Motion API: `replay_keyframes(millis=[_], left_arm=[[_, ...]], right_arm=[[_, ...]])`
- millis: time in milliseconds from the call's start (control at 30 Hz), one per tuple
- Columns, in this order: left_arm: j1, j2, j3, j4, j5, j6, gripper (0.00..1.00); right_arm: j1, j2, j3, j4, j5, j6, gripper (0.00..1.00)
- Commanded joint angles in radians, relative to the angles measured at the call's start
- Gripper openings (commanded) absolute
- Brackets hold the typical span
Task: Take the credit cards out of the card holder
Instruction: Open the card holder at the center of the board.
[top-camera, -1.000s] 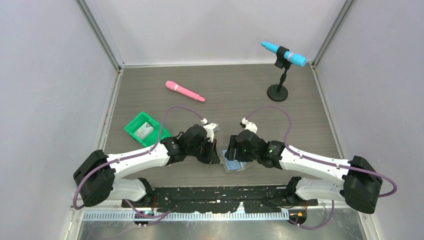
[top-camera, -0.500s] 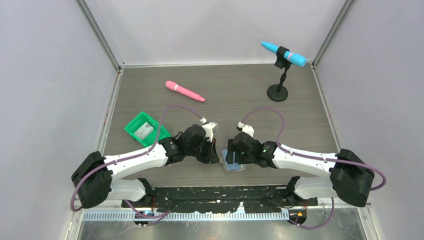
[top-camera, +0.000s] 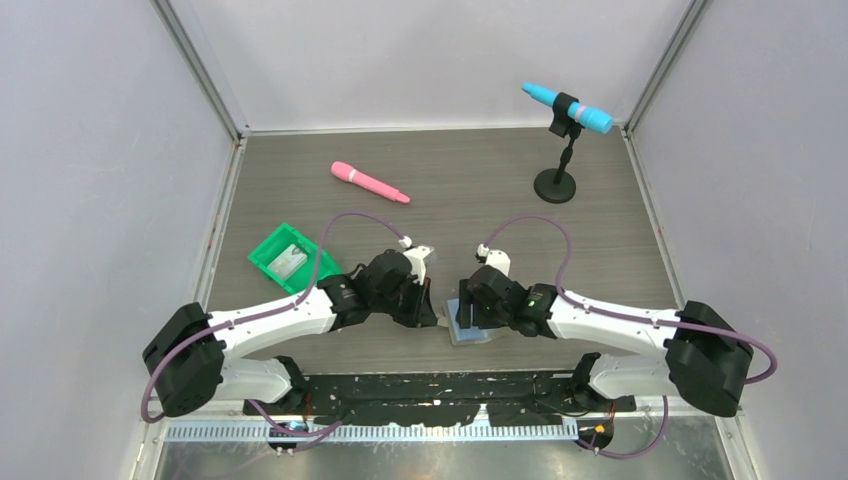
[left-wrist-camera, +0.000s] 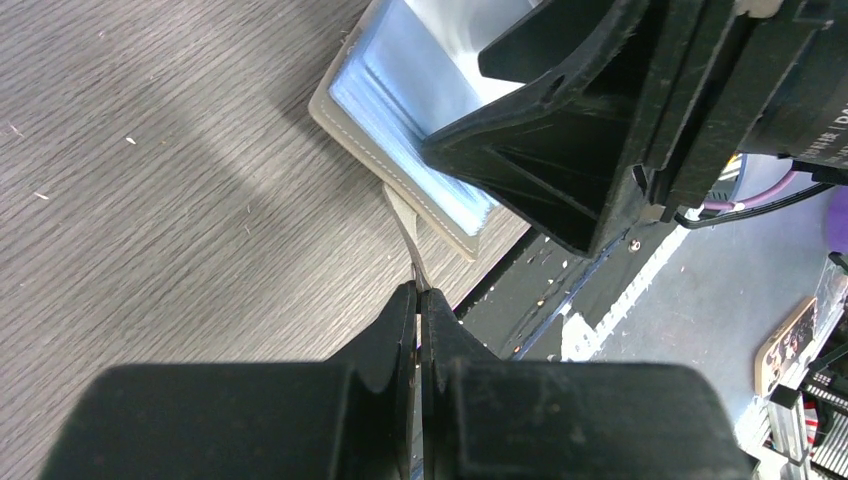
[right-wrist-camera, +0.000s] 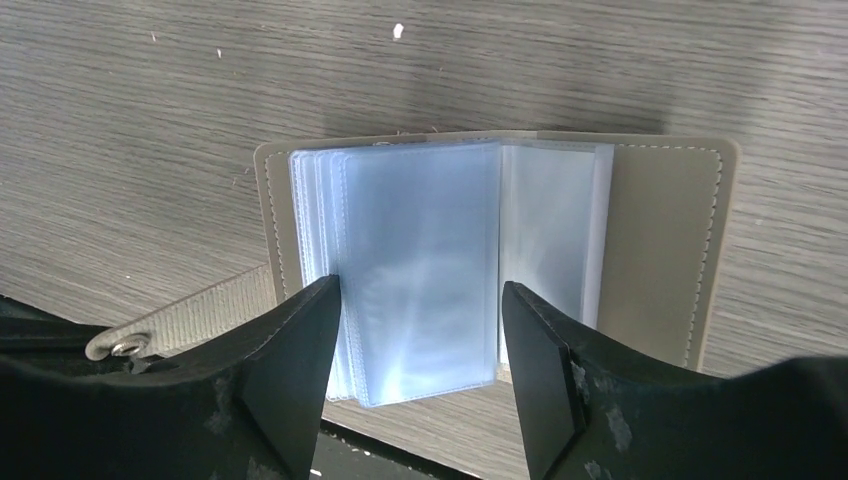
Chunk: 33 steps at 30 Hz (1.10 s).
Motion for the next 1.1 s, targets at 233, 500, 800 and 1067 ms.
replay_keyframes(millis=[233,500,800,1067], left_arm=[[0.004,-0.032,-0.003,0.010,-0.027,0.021,0.00],[0.003,-0.027,0.002,0.001,-0.035,0.029,0.00],[0.004,-0.042,-0.001,-0.009,-0.039,0.027,0.00],[0.004,-0.033,0.001,-0.017,-0.051,0.034,0.00]], right_arm=[[-0.003,-0.094,0.004,-0.109,0.101,-0.044,0.64],[-0.004,-0.122,-0.001,-0.113,0.092,-0.045,0.61],[-0.003,-0.131,0.006,-0.145,0.095,-0.051,0.61],[-0.004,-0.145,0.033,-0.226,0.149,-0.068,0.62]])
